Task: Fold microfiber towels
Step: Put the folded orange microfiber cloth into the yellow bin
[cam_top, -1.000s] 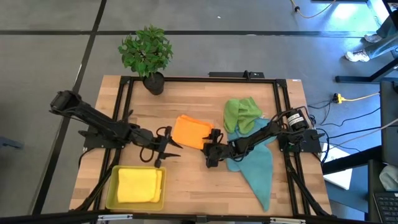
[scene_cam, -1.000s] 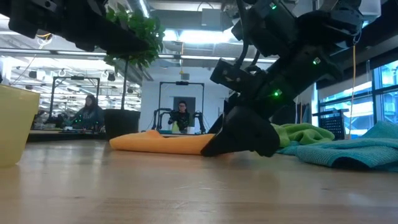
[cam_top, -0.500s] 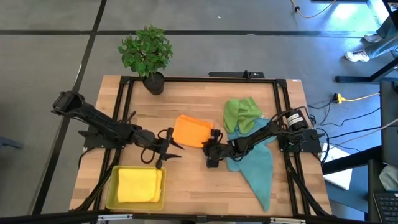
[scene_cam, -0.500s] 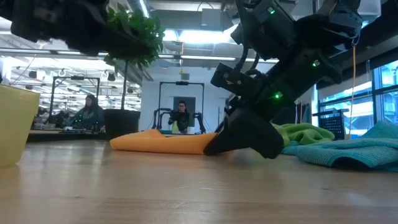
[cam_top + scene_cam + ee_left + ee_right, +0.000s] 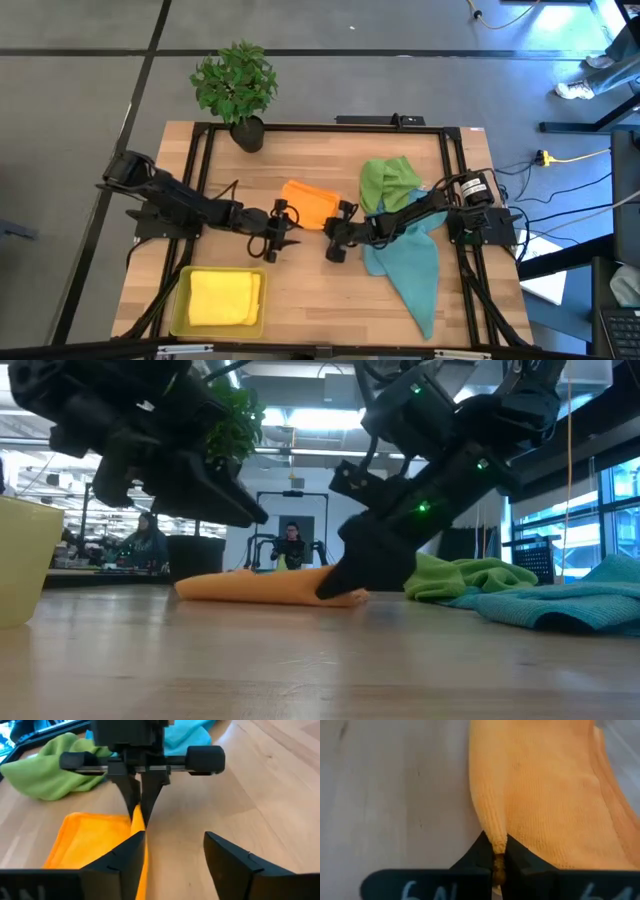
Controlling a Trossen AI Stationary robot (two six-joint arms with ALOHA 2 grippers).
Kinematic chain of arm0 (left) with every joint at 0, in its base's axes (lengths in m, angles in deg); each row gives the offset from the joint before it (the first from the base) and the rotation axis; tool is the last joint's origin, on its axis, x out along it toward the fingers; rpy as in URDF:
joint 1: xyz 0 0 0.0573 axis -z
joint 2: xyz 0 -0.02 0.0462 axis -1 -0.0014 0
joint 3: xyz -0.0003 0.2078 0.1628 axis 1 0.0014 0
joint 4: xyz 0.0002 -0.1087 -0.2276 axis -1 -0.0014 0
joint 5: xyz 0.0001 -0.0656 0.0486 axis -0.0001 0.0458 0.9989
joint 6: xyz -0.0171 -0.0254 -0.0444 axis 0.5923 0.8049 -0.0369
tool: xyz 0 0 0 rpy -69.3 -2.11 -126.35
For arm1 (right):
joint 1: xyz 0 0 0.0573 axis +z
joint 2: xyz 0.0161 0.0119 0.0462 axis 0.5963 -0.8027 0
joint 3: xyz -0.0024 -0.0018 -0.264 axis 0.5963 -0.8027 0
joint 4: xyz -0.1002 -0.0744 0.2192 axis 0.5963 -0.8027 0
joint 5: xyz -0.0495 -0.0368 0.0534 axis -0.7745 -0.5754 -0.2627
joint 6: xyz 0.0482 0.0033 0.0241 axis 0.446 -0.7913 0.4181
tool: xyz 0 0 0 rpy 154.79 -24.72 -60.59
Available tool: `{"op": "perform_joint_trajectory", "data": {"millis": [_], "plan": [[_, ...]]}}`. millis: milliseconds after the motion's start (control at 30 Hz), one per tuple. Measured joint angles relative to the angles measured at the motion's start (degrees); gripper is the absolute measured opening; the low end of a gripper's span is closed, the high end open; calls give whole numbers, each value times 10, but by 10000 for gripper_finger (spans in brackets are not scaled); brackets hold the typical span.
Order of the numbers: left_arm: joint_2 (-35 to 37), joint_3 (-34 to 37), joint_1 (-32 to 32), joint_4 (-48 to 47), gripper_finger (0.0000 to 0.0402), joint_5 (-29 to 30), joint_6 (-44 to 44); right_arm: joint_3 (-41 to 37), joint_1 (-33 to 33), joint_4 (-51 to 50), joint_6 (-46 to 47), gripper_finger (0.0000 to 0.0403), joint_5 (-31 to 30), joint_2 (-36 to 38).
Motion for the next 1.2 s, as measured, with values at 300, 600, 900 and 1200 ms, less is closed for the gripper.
{"op": "perform_joint_trajectory", "data": {"millis": [300, 600, 900, 1200], "plan": [[-15, -74, 4, -211, 260, 114, -2, 0, -3, 15, 18, 9, 21, 10], [-16, -119, 21, -375, 270, 137, 31, 1, -3, 19, 22, 9, 29, 60], [-16, -119, 21, -432, 268, 198, 60, 1, -3, 16, 19, 9, 44, 67], [-16, -119, 25, -512, 267, 165, 120, 1, -5, 13, 19, 8, 44, 67]]}}
